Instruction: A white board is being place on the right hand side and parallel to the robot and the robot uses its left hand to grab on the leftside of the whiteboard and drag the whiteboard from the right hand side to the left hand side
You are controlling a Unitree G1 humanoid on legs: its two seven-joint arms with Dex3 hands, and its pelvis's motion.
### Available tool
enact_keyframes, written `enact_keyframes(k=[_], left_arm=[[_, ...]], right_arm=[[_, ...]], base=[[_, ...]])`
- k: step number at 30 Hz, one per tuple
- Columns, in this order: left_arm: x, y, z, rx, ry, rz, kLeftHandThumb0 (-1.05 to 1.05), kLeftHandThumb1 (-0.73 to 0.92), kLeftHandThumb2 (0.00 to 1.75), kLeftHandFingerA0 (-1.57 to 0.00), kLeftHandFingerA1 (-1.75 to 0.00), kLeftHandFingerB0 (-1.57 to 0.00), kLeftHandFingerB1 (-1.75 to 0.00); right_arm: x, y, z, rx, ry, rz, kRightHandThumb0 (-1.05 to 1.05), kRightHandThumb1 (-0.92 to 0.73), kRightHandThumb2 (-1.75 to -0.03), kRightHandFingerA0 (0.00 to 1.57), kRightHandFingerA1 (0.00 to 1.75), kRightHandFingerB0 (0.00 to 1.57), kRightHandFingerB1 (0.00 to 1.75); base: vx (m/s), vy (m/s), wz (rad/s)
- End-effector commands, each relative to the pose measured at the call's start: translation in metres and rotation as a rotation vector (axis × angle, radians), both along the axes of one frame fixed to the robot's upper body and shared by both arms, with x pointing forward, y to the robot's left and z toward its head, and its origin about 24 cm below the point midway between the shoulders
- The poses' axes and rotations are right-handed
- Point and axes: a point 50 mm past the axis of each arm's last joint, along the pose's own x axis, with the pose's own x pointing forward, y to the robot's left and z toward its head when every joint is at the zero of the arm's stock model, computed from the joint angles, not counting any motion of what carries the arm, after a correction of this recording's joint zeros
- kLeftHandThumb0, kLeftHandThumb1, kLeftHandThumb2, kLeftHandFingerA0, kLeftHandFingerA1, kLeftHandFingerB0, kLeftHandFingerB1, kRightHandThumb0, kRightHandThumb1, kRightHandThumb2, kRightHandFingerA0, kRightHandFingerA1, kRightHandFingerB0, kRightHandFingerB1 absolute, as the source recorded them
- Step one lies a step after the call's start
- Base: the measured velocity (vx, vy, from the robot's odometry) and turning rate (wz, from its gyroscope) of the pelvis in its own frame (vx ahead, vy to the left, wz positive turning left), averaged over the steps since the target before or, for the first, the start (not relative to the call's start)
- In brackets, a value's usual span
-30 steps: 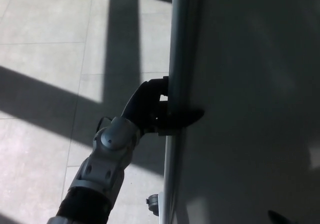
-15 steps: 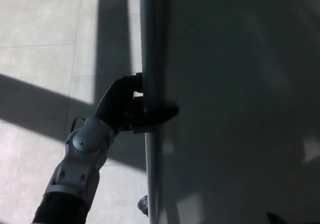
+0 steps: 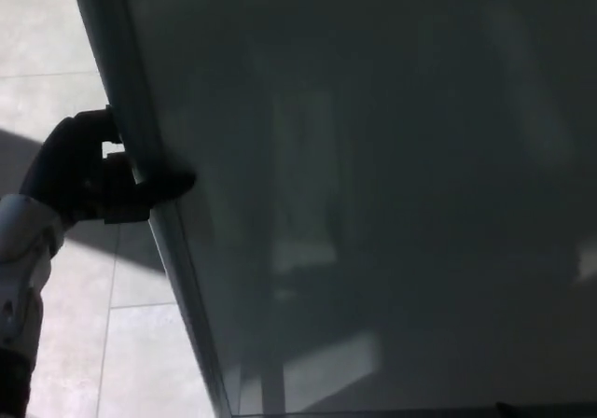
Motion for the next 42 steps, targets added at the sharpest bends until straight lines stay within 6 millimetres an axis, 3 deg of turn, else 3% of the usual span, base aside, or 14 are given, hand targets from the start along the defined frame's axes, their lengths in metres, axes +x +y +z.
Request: enact_keyframes(k=[1, 6, 9, 13, 16, 30, 42], left_arm=[[-0.009, 0.040, 0.020, -0.040, -0.023, 0.006, -0.07, 0.73, 0.61, -0.96, -0.84, -0.85, -0.58], [-0.019, 0.065, 0.023, 0.015, -0.021, 0.006, -0.06, 0.74, 0.61, -1.00, -0.86, -0.86, -0.58], [-0.030, 0.083, 0.025, 0.050, -0.020, 0.032, -0.03, 0.70, 0.72, -0.86, -0.78, -0.84, -0.60], [-0.039, 0.100, 0.026, 0.033, 0.007, 0.068, -0.04, 0.73, 0.67, -0.98, -0.85, -0.85, -0.60], [-0.052, 0.123, 0.034, 0.094, 0.029, 0.153, -0.05, 0.75, 0.62, -0.90, -0.84, -0.83, -0.58], [-0.086, 0.195, 0.065, 0.070, 0.060, 0.297, -0.05, 0.75, 0.64, -0.93, -0.90, -0.79, -0.62], [-0.102, 0.218, 0.084, 0.137, 0.132, 0.341, 0.01, 0.77, 0.62, -0.87, -0.88, -0.73, -0.62]], right_arm=[[-0.002, -0.004, 0.003, -0.011, -0.015, 0.007, -0.67, -0.77, -0.71, 0.58, 0.83, 0.10, 0.65], [-0.002, -0.004, 0.003, -0.013, -0.019, 0.010, -0.68, -0.77, -0.71, 0.59, 0.83, 0.10, 0.65], [-0.003, -0.005, 0.003, -0.013, -0.014, 0.009, -0.68, -0.76, -0.72, 0.58, 0.84, 0.10, 0.65], [-0.004, -0.005, 0.003, -0.014, -0.016, 0.004, -0.68, -0.79, -0.71, 0.59, 0.84, 0.11, 0.66], [-0.005, -0.005, 0.002, -0.008, -0.015, 0.002, -0.72, -0.80, -0.70, 0.59, 0.84, 0.12, 0.67], [-0.008, -0.002, 0.001, -0.008, -0.006, 0.016, -0.69, -0.79, -0.72, 0.61, 0.85, 0.11, 0.70], [-0.010, -0.002, 0.000, -0.007, 0.007, 0.016, -0.69, -0.78, -0.71, 0.61, 0.84, 0.12, 0.67]], base=[[-0.04, -0.018, 0.06], [-0.01, -0.004, 0.01], [0.00, 0.000, 0.00], [0.00, 0.000, 0.00], [0.00, 0.000, 0.00], [0.00, 0.000, 0.00], [0.00, 0.000, 0.00]])
